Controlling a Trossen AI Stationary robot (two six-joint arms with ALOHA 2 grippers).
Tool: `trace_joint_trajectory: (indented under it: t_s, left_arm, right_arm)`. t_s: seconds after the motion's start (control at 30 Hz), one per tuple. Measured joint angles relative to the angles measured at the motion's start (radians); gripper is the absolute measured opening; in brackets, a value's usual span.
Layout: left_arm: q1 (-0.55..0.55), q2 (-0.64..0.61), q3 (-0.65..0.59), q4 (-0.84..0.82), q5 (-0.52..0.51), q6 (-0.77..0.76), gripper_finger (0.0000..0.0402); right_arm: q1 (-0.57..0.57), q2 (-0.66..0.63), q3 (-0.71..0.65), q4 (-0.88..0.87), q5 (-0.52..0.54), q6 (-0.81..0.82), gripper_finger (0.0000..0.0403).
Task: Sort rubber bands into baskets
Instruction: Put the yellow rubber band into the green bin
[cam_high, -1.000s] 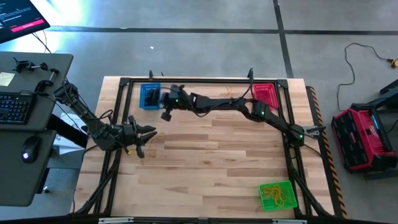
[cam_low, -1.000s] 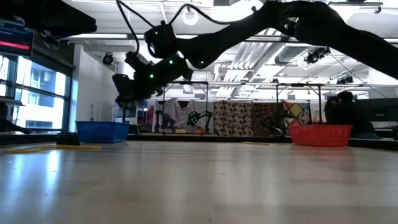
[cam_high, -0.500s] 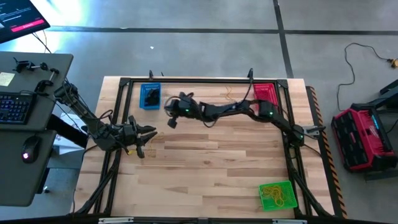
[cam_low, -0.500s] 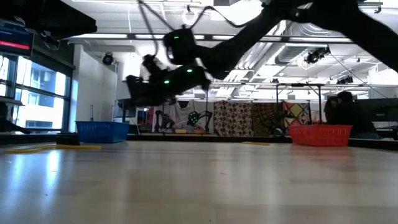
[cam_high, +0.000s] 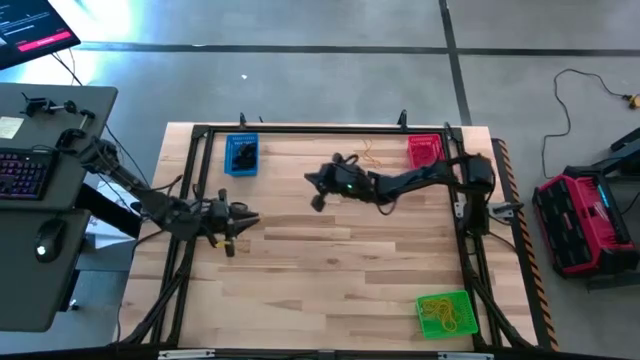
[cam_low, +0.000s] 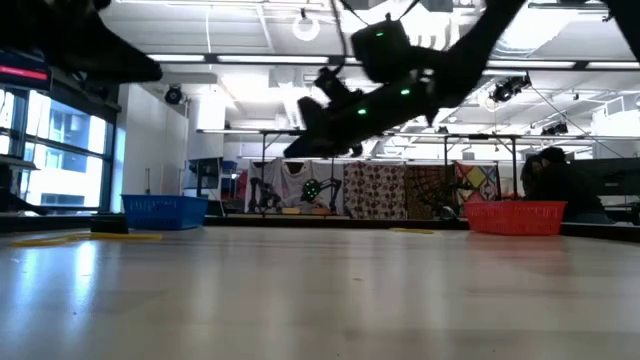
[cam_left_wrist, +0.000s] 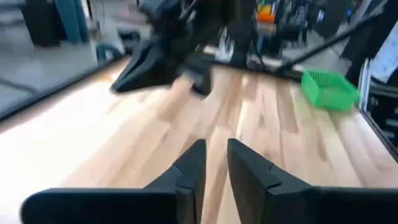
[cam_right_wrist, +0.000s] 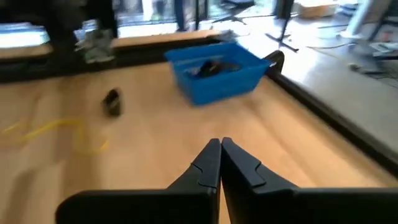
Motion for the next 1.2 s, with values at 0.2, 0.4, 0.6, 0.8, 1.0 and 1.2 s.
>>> trace_joint_trajectory:
  t_s: [0.2, 0.4, 0.6, 0.8, 1.0, 1.2]
  left_arm:
    - [0.056, 0.042, 0.026, -0.147, 0.158, -0.159, 0.0028]
    - [0.103, 0.120, 0.071, -0.332, 0.286, -0.328, 0.0021]
    - [0.142, 0.214, 0.120, -0.468, 0.344, -0.421, 0.0021]
    - [0.183, 0.314, 0.162, -0.601, 0.470, -0.543, 0.0034]
    - [0.232, 0.426, 0.161, -0.688, 0.501, -0.634, 0.0084]
    - [0.306, 0.511, 0.161, -0.676, 0.465, -0.643, 0.0120]
  right_arm:
    - [0.049, -0.123, -0.166, -0.001, -0.088, 0.026, 0.0000]
    - [0.110, -0.251, -0.302, -0.010, -0.054, 0.043, 0.0000]
    - [0.158, -0.369, -0.395, -0.032, 0.029, 0.045, 0.0000]
    - [0.174, -0.442, -0.430, -0.098, 0.041, 0.046, 0.0000]
    - [0.175, -0.445, -0.429, -0.109, 0.041, 0.042, 0.0000]
    - [0.175, -0.445, -0.429, -0.116, 0.041, 0.041, 0.0000]
